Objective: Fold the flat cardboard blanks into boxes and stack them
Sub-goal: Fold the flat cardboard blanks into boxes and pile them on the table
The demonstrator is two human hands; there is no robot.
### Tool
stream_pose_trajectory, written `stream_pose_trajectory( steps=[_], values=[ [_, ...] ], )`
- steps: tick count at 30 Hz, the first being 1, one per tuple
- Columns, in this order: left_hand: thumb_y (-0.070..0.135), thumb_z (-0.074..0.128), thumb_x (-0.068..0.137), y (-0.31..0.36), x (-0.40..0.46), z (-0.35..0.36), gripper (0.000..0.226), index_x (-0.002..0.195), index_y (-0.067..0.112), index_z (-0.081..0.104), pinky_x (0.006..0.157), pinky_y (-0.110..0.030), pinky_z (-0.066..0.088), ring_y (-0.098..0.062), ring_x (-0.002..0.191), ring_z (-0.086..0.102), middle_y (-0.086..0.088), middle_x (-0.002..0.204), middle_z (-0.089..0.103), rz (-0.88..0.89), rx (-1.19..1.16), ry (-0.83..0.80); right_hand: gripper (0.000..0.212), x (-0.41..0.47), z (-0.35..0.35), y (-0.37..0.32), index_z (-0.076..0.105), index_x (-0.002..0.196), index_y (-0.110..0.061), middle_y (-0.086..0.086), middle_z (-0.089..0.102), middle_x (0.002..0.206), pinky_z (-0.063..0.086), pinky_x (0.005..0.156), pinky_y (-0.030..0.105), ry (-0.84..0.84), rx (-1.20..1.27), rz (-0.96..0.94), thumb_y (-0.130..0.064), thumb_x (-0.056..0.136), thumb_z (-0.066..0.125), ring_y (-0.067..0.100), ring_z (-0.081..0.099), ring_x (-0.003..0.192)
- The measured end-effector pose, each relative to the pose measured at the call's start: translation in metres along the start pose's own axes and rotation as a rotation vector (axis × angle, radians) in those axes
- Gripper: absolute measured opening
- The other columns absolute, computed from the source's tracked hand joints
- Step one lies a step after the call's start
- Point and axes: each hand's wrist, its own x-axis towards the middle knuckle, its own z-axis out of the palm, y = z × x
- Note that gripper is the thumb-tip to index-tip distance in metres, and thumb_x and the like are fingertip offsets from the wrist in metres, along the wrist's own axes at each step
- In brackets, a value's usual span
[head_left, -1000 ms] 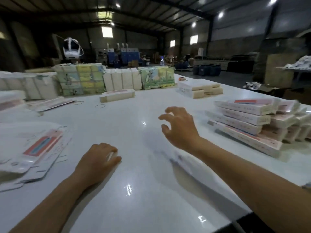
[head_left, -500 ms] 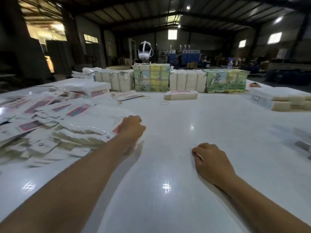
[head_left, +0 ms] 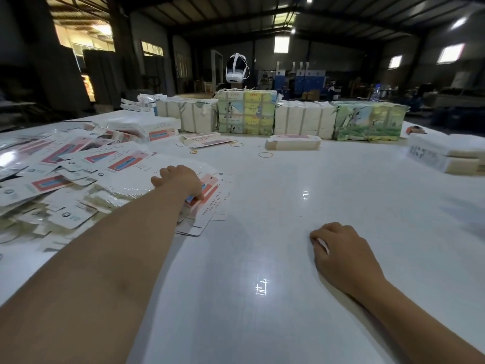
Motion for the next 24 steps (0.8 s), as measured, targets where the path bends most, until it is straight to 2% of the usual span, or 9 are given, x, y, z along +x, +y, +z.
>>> stream_pose_trajectory(
  steps=[6, 9, 10, 13, 14, 18, 19, 21, 24],
  values=[
    [0.044, 0.082, 0.063, -0.003, 0.005, -0.004, 0.090, 0.130, 0.008, 0.035, 0.093, -0.041, 0.034, -0.029, 0.120, 0.035, -0.017, 0.129, 0.036, -0.030, -0.079, -0.043, 0.030, -0.002, -0.003, -0.001, 0.063, 0.119, -0.026, -0.010, 0.055, 0.125, 0.035, 0.092, 0.026, -0.007, 0.004, -0.011, -0.025, 0.097, 0.042, 0.015, 0.046, 0.113],
    [0.039, 0.081, 0.064, 0.000, 0.005, -0.004, 0.086, 0.127, 0.009, 0.032, 0.093, -0.042, 0.033, -0.030, 0.119, 0.036, -0.017, 0.127, 0.038, -0.050, -0.084, 0.028, 0.029, -0.001, -0.003, -0.002, 0.063, 0.116, -0.027, -0.010, 0.055, 0.123, 0.035, 0.090, 0.026, 0.001, -0.001, -0.013, -0.026, 0.097, 0.042, 0.015, 0.046, 0.112],
    [0.037, 0.079, 0.067, 0.003, 0.003, -0.003, 0.082, 0.128, 0.009, 0.031, 0.093, -0.042, 0.033, -0.029, 0.115, 0.040, -0.016, 0.121, 0.044, -0.027, -0.078, 0.081, 0.028, -0.001, -0.003, -0.002, 0.063, 0.115, -0.027, -0.009, 0.055, 0.123, 0.035, 0.089, 0.027, -0.001, -0.006, -0.013, -0.026, 0.096, 0.042, 0.016, 0.046, 0.111],
    [0.033, 0.067, 0.082, 0.015, -0.007, -0.004, 0.076, 0.139, 0.013, 0.020, 0.078, -0.037, 0.041, -0.021, 0.080, 0.053, -0.006, 0.086, 0.053, 0.122, -0.120, 0.179, 0.028, 0.000, -0.002, -0.003, 0.063, 0.113, -0.026, -0.008, 0.055, 0.121, 0.035, 0.089, 0.028, 0.000, -0.005, 0.003, -0.026, 0.096, 0.041, 0.017, 0.046, 0.110],
    [0.030, 0.062, 0.086, 0.018, -0.012, -0.007, 0.069, 0.140, 0.016, 0.021, 0.074, -0.035, 0.046, -0.020, 0.077, 0.055, -0.005, 0.086, 0.054, 0.181, -0.141, 0.181, 0.028, 0.001, -0.002, -0.003, 0.063, 0.113, -0.025, -0.008, 0.055, 0.121, 0.036, 0.090, 0.029, -0.003, -0.003, 0.001, -0.026, 0.096, 0.041, 0.017, 0.046, 0.110],
    [0.022, 0.045, 0.095, 0.036, -0.048, -0.021, 0.033, 0.128, 0.025, 0.050, 0.074, -0.033, 0.050, -0.015, 0.084, 0.057, -0.004, 0.122, 0.057, 0.443, -0.425, 0.127, 0.029, 0.004, -0.001, -0.002, 0.064, 0.114, -0.021, -0.005, 0.056, 0.120, 0.036, 0.090, 0.030, -0.039, 0.028, 0.009, -0.025, 0.096, 0.041, 0.020, 0.047, 0.111],
    [0.023, 0.044, 0.096, 0.042, -0.062, -0.021, 0.030, 0.125, 0.026, 0.053, 0.070, -0.030, 0.049, -0.013, 0.083, 0.057, -0.003, 0.122, 0.057, 0.536, -0.485, 0.129, 0.028, 0.005, -0.002, -0.001, 0.065, 0.110, -0.015, -0.001, 0.059, 0.115, 0.037, 0.085, 0.031, -0.022, 0.101, 0.037, -0.023, 0.096, 0.042, 0.023, 0.050, 0.109],
    [0.025, 0.044, 0.098, 0.052, -0.090, -0.013, 0.025, 0.119, 0.029, 0.057, 0.062, -0.024, 0.044, -0.009, 0.079, 0.057, 0.001, 0.113, 0.059, 0.703, -0.588, 0.083, 0.030, 0.007, -0.009, 0.000, 0.064, 0.099, -0.001, 0.012, 0.065, 0.104, 0.043, 0.076, 0.036, 0.099, 0.477, 0.203, -0.022, 0.097, 0.042, 0.027, 0.057, 0.096],
    [0.028, 0.047, 0.098, 0.059, -0.128, 0.004, 0.018, 0.105, 0.041, 0.058, 0.059, -0.019, 0.044, -0.008, 0.077, 0.060, 0.010, 0.096, 0.060, 0.837, -0.675, -0.041, 0.042, 0.009, -0.032, 0.004, 0.063, 0.093, -0.011, 0.012, 0.070, 0.082, 0.050, 0.052, 0.029, 0.206, 1.339, 0.605, -0.042, 0.101, 0.035, 0.022, 0.064, 0.066]
  ],
)
